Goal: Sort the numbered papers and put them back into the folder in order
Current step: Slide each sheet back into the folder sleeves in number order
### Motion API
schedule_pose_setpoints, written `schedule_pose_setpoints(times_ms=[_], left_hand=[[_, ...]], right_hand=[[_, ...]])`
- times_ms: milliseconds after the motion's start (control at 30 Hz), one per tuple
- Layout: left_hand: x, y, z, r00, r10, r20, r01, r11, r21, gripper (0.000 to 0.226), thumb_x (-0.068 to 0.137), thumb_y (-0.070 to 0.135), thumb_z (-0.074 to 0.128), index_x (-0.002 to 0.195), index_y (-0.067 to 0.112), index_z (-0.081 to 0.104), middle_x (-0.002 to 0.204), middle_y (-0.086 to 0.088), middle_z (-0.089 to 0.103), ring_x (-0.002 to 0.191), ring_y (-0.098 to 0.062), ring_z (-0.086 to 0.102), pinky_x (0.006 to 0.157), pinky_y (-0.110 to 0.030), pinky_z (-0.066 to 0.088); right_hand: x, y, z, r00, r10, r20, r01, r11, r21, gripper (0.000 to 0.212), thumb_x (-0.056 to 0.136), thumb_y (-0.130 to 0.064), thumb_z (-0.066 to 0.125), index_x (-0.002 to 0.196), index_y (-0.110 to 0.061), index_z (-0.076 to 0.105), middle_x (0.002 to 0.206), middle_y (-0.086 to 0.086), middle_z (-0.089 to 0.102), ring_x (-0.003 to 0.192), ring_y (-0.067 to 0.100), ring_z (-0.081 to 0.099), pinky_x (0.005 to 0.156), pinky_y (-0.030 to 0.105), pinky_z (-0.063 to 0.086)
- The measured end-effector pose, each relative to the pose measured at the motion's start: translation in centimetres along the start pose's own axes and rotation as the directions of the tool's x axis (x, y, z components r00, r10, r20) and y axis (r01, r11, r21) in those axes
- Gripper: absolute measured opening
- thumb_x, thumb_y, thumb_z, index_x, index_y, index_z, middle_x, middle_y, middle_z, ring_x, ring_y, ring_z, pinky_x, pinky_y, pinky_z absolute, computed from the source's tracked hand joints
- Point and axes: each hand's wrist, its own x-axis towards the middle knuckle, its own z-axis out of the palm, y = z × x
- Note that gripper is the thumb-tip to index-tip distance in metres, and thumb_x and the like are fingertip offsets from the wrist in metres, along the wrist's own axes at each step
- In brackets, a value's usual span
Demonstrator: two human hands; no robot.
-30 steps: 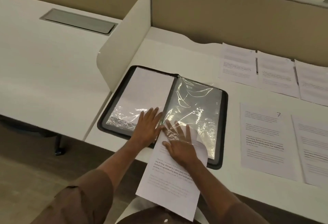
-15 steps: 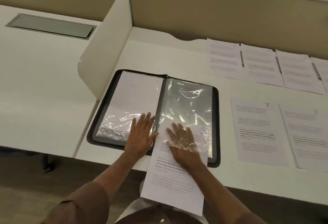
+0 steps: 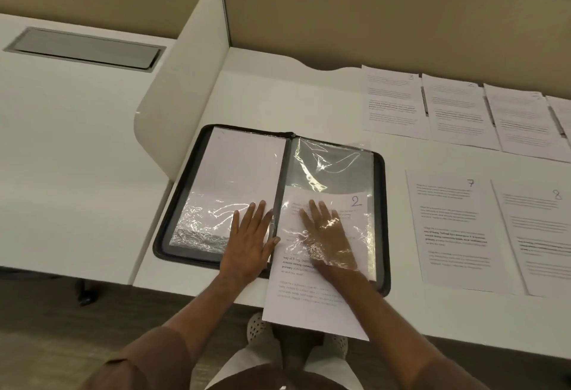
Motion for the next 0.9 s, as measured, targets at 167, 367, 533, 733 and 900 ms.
schedule_pose_setpoints(times_ms=[167, 367, 533, 733, 900], left_hand=[[0.0, -0.1, 0.1, 1.0, -0.001, -0.001, 0.001, 1.0, -0.006, 0.067, 0.106, 0.056, 0.011, 0.162, 0.02, 0.009, 0.17, -0.003, -0.003, 0.157, -0.022, -0.003, 0.124, -0.056, 0.008], [0.1, 0.1, -0.2, 1.0, -0.002, 0.009, 0.002, 1.0, -0.013, 0.067, 0.106, 0.055, 0.01, 0.162, 0.019, 0.011, 0.17, -0.003, 0.0, 0.157, -0.022, -0.001, 0.123, -0.057, 0.01], [0.0, 0.1, -0.3, 1.0, -0.01, 0.019, 0.01, 1.0, -0.001, 0.066, 0.106, 0.056, 0.01, 0.162, 0.022, 0.007, 0.17, -0.001, -0.003, 0.156, -0.021, -0.004, 0.124, -0.057, 0.009], [0.0, 0.2, -0.3, 1.0, -0.016, 0.021, 0.017, 1.0, -0.006, 0.067, 0.106, 0.058, 0.01, 0.162, 0.022, 0.008, 0.17, -0.001, -0.004, 0.157, -0.021, -0.003, 0.123, -0.057, 0.01], [0.1, 0.1, -0.3, 1.0, -0.017, 0.022, 0.017, 1.0, -0.005, 0.068, 0.105, 0.059, 0.009, 0.162, 0.021, 0.008, 0.17, -0.002, -0.004, 0.157, -0.023, -0.002, 0.123, -0.059, 0.012]], right_hand=[[-6.0, -3.5, 1.4, 0.858, -0.341, -0.385, 0.184, 0.902, -0.39, 0.063, 0.104, -0.044, 0.042, 0.161, -0.024, 0.022, 0.169, -0.001, 0.01, 0.157, 0.02, 0.006, 0.126, 0.044, 0.006], [-3.3, -3.2, -0.3, 0.924, -0.252, -0.289, 0.223, 0.966, -0.133, 0.063, 0.103, -0.053, 0.043, 0.159, -0.037, 0.02, 0.168, -0.02, 0.005, 0.153, -0.001, 0.003, 0.127, 0.039, 0.006], [-4.0, -1.8, -1.9, 0.981, 0.193, 0.033, -0.186, 0.864, 0.468, 0.085, 0.083, -0.058, 0.074, 0.151, -0.02, 0.039, 0.149, 0.005, 0.047, 0.133, 0.022, 0.047, 0.115, 0.038, 0.036], [-1.6, -3.4, -1.9, 0.947, -0.131, -0.295, 0.08, 0.981, -0.178, 0.058, 0.11, -0.043, 0.023, 0.156, -0.01, 0.031, 0.164, 0.017, 0.026, 0.151, 0.036, 0.026, 0.112, 0.057, 0.037], [-6.2, -2.3, 2.0, 0.882, -0.292, -0.369, 0.122, 0.899, -0.421, 0.059, 0.108, -0.046, 0.024, 0.158, -0.015, 0.031, 0.168, 0.01, 0.018, 0.157, 0.026, 0.006, 0.125, 0.049, 0.013]])
